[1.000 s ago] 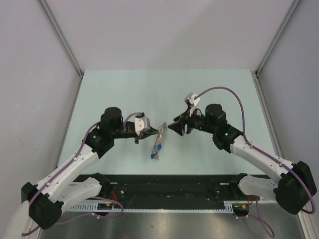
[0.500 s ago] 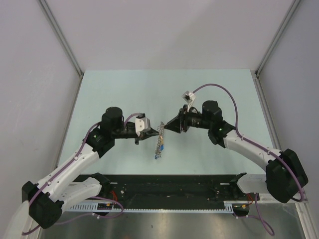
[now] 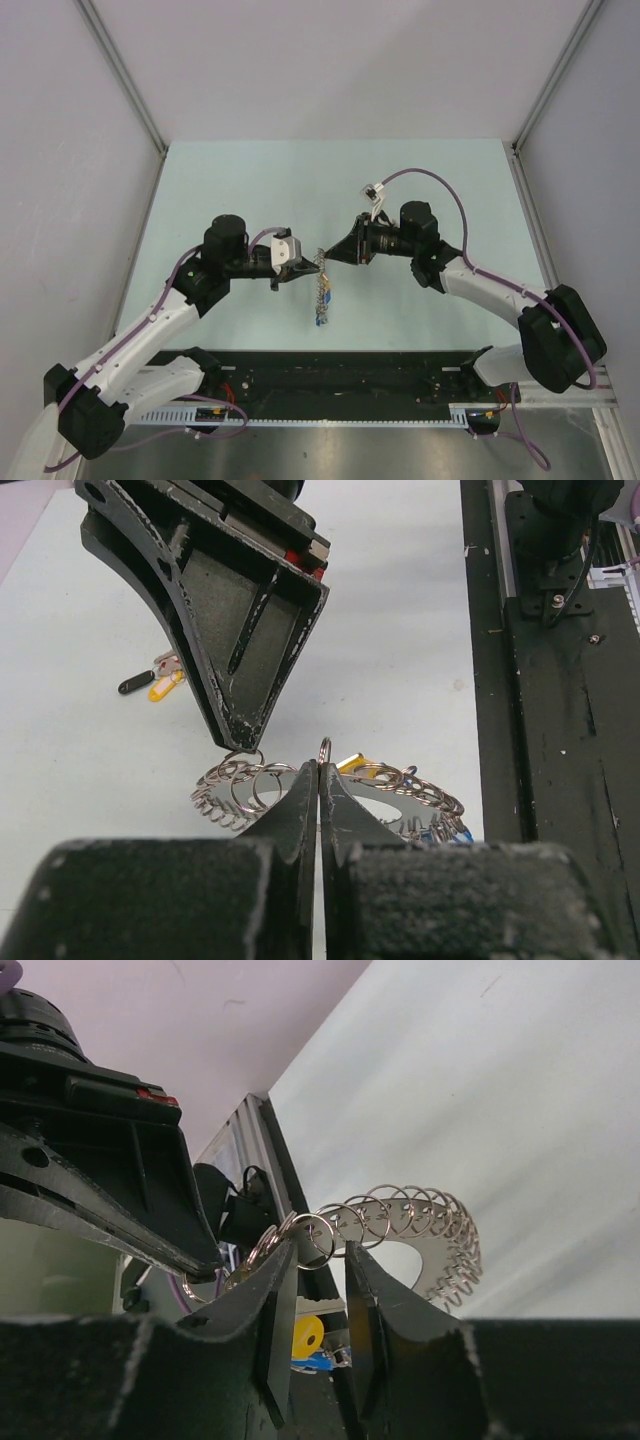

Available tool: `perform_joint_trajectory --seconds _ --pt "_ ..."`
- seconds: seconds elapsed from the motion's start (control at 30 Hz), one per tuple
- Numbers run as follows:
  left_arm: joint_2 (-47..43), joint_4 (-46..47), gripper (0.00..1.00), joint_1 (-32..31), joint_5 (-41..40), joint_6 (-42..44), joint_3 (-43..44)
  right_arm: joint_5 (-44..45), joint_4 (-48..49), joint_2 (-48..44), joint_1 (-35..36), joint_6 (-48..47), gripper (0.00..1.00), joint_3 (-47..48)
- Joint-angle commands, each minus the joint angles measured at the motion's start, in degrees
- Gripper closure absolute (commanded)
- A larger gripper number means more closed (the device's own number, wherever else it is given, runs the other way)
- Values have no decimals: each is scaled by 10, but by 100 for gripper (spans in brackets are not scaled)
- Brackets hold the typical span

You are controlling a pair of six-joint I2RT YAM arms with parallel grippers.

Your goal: Put the keys on the keyring

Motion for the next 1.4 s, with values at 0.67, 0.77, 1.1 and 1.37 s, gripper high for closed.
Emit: perform_joint_trajectory --seconds 0.67,0.77,1.1,1.37 --pt "-9 2 87 3 9 20 21 -29 24 -12 -4 -10 100 33" --pt "-14 -2 84 3 9 20 22 -15 -32 -34 -4 -75 100 50" --pt "-29 17 53 10 -20 -12 16 -29 -135 -95 -3 -272 100 93" --pt "-13 81 51 17 16 -92 11 -71 -175 -115 -1 -376 100 100"
